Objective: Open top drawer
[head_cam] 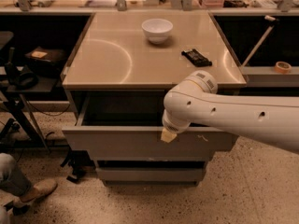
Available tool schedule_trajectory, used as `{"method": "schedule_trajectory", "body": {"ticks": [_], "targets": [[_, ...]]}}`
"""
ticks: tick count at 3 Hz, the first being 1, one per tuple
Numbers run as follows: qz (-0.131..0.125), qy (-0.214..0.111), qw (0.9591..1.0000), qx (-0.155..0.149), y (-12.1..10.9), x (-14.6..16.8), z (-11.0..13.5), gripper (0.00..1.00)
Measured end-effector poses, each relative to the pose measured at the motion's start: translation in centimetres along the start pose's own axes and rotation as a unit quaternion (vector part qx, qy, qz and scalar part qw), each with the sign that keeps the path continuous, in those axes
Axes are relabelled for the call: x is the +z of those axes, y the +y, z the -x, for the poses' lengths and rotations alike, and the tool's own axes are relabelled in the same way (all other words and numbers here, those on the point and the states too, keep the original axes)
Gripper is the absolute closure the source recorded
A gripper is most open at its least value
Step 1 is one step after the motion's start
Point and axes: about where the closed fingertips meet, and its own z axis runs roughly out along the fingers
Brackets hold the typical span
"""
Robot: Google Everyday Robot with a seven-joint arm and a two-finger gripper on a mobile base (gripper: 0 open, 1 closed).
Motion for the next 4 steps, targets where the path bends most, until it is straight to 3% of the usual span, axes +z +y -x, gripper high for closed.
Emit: {"method": "schedule_trajectory", "body": {"ticks": [1,4], "targets": [[-0.044,-0.013,0.9989,0.006,0.9,-2.9,-1.1,1.00],[-0.049,-0.008,0.9987,0.013,2.2,-3.7,-1.7,1.00]]}}
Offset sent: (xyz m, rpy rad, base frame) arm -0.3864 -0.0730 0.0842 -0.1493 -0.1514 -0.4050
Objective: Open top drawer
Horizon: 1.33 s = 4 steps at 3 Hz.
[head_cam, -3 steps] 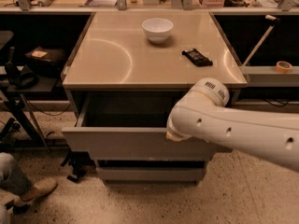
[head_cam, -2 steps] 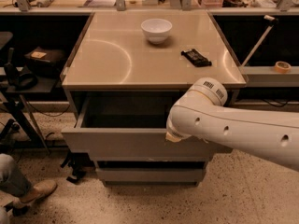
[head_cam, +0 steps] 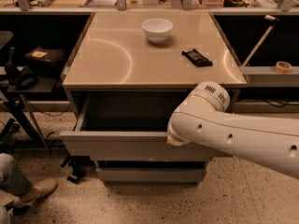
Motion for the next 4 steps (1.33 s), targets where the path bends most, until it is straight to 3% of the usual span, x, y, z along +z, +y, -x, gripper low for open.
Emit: {"method": "schedule_trajectory", "body": {"ticks": [3,4], "targets": [[0.006,0.012,0.9998,0.012,2.4,-1.9,-1.6,1.00],[0.006,0.012,0.9998,0.012,2.4,-1.9,-1.6,0.81]]}}
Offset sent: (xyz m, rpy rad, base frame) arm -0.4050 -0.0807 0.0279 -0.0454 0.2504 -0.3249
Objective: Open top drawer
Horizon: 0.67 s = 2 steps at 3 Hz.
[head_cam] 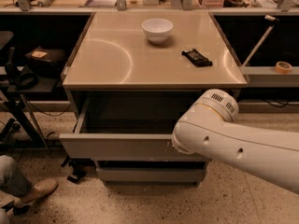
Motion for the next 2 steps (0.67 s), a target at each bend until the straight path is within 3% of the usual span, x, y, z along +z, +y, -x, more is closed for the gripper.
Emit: {"method": "schedule_trajectory", "body": {"ticks": [2], "targets": [[0.000,0.000,1.0000,0.000,0.00,0.00,0.00,0.35]]}}
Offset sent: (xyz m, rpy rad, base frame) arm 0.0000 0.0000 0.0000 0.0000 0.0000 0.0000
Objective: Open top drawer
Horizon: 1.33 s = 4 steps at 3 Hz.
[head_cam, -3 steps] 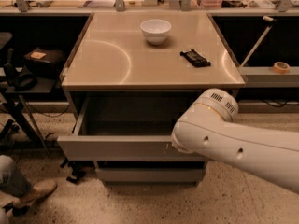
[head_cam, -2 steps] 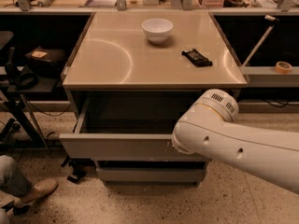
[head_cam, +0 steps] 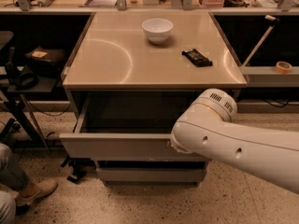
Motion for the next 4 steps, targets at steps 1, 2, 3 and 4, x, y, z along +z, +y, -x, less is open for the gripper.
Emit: {"method": "schedule_trajectory", "body": {"ticks": [1,2,3,4], "targets": [[0.000,0.000,1.0000,0.000,0.0,0.0,0.0,0.12],[-0.001,-0.002,1.0000,0.000,0.0,-0.1,0.0,0.00],[-0.004,-0.005,0.9999,-0.014,-0.4,-0.7,0.5,0.00],[0.005,-0.003,0.9993,-0.036,-2.1,0.4,1.1,0.00]]}}
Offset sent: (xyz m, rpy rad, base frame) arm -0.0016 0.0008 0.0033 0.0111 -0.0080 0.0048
